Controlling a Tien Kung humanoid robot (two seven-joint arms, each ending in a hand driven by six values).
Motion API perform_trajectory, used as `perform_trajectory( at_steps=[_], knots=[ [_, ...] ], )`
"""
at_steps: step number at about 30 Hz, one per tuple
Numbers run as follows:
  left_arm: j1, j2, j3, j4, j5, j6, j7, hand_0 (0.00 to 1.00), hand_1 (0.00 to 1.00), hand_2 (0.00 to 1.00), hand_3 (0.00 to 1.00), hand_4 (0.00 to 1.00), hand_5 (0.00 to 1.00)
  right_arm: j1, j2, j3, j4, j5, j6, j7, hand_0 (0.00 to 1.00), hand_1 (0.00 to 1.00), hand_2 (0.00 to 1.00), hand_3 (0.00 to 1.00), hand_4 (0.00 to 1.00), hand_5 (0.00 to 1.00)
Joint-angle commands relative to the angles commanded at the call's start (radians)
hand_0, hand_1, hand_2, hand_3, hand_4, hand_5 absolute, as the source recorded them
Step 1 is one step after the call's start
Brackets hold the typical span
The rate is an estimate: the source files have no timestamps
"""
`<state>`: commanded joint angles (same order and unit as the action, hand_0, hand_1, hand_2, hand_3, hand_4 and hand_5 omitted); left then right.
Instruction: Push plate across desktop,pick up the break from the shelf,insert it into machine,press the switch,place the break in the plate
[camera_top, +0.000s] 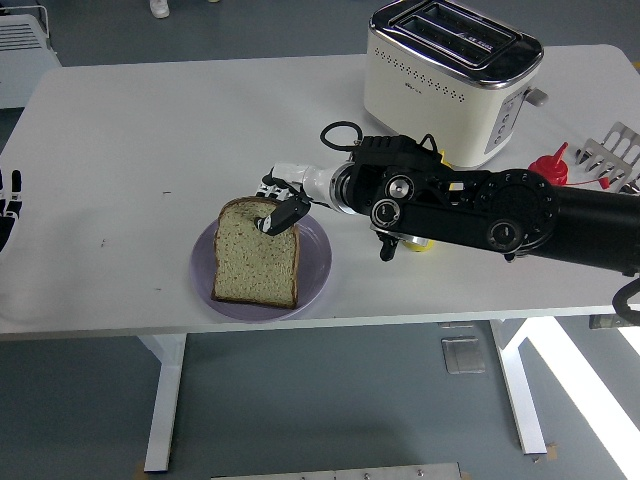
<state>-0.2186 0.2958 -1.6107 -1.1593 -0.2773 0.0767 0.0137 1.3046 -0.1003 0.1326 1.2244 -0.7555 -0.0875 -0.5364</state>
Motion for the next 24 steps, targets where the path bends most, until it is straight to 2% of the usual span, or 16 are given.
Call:
perform_trajectory(
  at_steps=[14, 15, 20, 21, 24],
  knots=[
    [0.002, -0.002, 0.002, 0.007, 0.011, -0.003, -0.001, 0.754, 0.683, 0.638, 0.658, 0.652, 0.998, -0.003, -0.009, 0.013, 0.006, 0.005, 0.017, 0.007, 0.664, 0.689, 0.717, 0.677, 0.576, 0.207],
    [0.002, -0.002, 0.002, 0.008, 0.011, -0.003, -0.001, 0.754, 0.683, 0.638, 0.659, 0.648, 0.998, -0.003, -0.009, 0.013, 0.007, 0.005, 0.017, 0.007, 0.663, 0.686, 0.716, 0.678, 0.618, 0.254],
    [0.003, -0.003, 0.004, 0.013, 0.013, -0.003, -0.002, 0.754, 0.683, 0.638, 0.659, 0.648, 0.998, -0.004, -0.014, 0.021, 0.008, 0.002, 0.026, 0.006, 0.663, 0.686, 0.716, 0.678, 0.618, 0.254],
    [0.003, -0.003, 0.005, 0.014, 0.013, -0.003, -0.003, 0.755, 0.684, 0.639, 0.66, 0.647, 0.998, -0.004, -0.015, 0.023, 0.008, 0.001, 0.027, 0.005, 0.662, 0.687, 0.73, 0.685, 0.658, 0.287],
    [0.003, -0.003, 0.006, 0.016, 0.015, -0.002, -0.004, 0.755, 0.684, 0.639, 0.66, 0.647, 0.998, -0.004, -0.017, 0.025, 0.009, 0.0, 0.031, 0.006, 0.662, 0.687, 0.73, 0.685, 0.658, 0.287]
  ],
)
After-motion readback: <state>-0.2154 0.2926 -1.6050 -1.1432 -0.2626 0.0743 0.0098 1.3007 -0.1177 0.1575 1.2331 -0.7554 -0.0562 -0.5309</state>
